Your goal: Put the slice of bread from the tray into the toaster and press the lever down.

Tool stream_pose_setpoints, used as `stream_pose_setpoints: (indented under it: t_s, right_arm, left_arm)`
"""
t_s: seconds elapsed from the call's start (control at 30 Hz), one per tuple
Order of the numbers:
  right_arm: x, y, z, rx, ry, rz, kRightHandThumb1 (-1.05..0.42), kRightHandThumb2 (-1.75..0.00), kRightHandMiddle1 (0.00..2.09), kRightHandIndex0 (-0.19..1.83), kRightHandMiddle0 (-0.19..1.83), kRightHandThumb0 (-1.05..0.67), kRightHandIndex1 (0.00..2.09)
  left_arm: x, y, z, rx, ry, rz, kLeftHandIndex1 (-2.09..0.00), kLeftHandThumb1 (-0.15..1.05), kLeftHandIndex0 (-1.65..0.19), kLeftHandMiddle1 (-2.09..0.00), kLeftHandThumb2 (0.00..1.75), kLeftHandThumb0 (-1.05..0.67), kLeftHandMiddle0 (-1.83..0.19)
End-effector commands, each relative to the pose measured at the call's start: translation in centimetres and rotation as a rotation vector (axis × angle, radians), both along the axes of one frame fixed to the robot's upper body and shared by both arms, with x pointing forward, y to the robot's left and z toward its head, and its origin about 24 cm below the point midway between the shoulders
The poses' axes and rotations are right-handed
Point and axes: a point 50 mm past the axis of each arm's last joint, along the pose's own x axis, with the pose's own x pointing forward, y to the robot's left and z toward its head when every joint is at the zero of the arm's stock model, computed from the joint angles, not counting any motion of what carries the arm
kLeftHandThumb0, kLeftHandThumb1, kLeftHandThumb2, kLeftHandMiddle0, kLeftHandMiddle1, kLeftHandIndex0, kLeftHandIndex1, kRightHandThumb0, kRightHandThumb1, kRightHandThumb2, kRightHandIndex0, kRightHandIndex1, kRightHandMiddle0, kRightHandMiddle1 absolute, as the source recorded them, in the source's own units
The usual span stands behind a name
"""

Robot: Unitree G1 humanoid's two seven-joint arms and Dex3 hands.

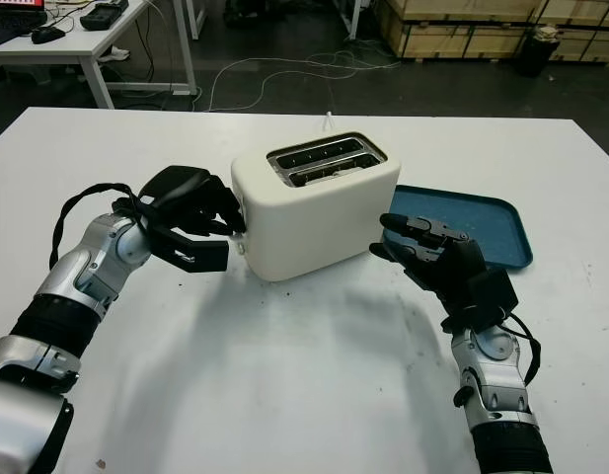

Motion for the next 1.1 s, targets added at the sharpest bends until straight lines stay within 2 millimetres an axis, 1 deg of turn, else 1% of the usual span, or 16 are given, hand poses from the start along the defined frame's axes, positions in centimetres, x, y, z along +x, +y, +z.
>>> stream_pose_setpoints:
  t_s: [0.0,0.07,0.13,0.17,0.3,0.47,0.57,0.77,0.93,1.07]
  right_arm:
    - [-0.1,-0.2,0.0,-0.003,0.002,0.002,-0.87,0.0,0.0,1.17,1.05,-0.52,0.0]
    - [-0.1,-0.4,-0.1,-0.002,0.003,-0.006,-0.87,0.0,0.0,1.17,1.05,-0.51,0.0]
    - [-0.1,-0.6,-0.1,0.001,0.001,-0.015,-0.86,0.0,0.0,1.17,1.05,-0.5,0.0]
    - [0.0,-0.8,-0.1,0.001,-0.001,-0.017,-0.86,0.0,0.0,1.17,1.05,-0.51,0.0]
    - [0.1,-1.1,0.0,0.001,0.0,-0.027,-0.87,0.0,0.0,1.17,1.05,-0.54,0.0]
    - [0.1,-0.8,-0.1,-0.005,-0.001,-0.014,-0.86,0.0,0.0,1.18,1.05,-0.55,0.0]
    - [0.1,-0.7,-0.1,-0.004,-0.002,-0.013,-0.86,0.0,0.0,1.18,1.05,-0.54,0.0]
    - [0.1,-0.6,0.0,0.007,-0.002,-0.013,-0.86,0.0,0.0,1.17,1.06,-0.52,0.0]
    - [0.2,-0.6,0.1,0.003,-0.004,-0.011,-0.86,0.0,0.0,1.17,1.06,-0.51,0.0]
    - [0.2,-0.5,0.2,-0.01,-0.007,-0.01,-0.86,0.0,0.0,1.17,1.05,-0.52,0.0]
  left_arm:
    - [-3.0,-5.9,-9.7,-0.036,0.339,-0.063,0.0,0.92,-1.08,-0.87,0.07,-0.22,-0.74]
    - [-3.5,-6.7,-11.5,-0.077,0.41,-0.022,0.0,0.92,-1.05,-0.71,0.12,-0.25,-0.78]
    - [-4.3,-7.4,-12.9,-0.121,0.465,-0.009,-0.02,0.92,-1.06,-0.65,0.15,-0.26,-0.85]
    - [-4.8,-7.6,-13.5,-0.134,0.476,-0.006,-0.03,0.92,-1.08,-0.63,0.13,-0.25,-0.88]
    - [-5.6,-7.4,-14.6,-0.135,0.486,0.001,-0.03,0.92,-1.1,-0.6,0.12,-0.25,-0.89]
    - [-5.3,-6.5,-14.3,-0.123,0.466,0.005,-0.03,0.92,-1.1,-0.63,0.17,-0.26,-0.91]
    - [-5.1,-6.2,-13.9,-0.122,0.446,0.004,-0.02,0.92,-1.09,-0.63,0.18,-0.25,-0.9]
    - [-4.9,-6.1,-13.5,-0.124,0.441,0.005,-0.02,0.92,-1.09,-0.65,0.19,-0.25,-0.89]
    - [-4.8,-6.2,-12.9,-0.124,0.433,-0.007,-0.02,0.92,-1.1,-0.75,0.2,-0.27,-0.89]
    - [-4.8,-6.1,-12.3,-0.141,0.402,-0.019,-0.02,0.92,-1.12,-0.8,0.2,-0.31,-0.85]
